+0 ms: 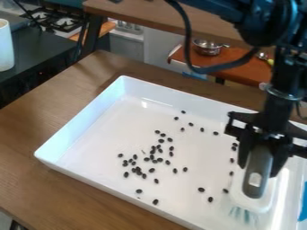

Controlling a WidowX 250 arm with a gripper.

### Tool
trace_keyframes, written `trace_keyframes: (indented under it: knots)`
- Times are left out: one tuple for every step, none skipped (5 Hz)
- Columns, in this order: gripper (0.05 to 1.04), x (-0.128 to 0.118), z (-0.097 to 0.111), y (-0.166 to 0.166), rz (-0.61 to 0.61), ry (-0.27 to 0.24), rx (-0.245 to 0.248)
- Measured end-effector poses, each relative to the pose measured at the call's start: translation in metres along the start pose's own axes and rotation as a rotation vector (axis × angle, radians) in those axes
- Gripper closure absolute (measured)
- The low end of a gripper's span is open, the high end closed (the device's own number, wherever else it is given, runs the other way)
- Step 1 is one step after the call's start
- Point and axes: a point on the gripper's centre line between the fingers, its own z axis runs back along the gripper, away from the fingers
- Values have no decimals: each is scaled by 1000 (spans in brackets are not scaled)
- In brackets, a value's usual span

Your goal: Sweep into pile

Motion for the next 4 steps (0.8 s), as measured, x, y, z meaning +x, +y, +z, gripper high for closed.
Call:
trace_keyframes:
  knots:
    - [579,-2,-2,18,12,2,3]
    - [579,-6,-4,34,10,-3,22]
    - [579,-5,-6,51,27,-18,30]
    - [579,-3,-8,68,35,-32,45]
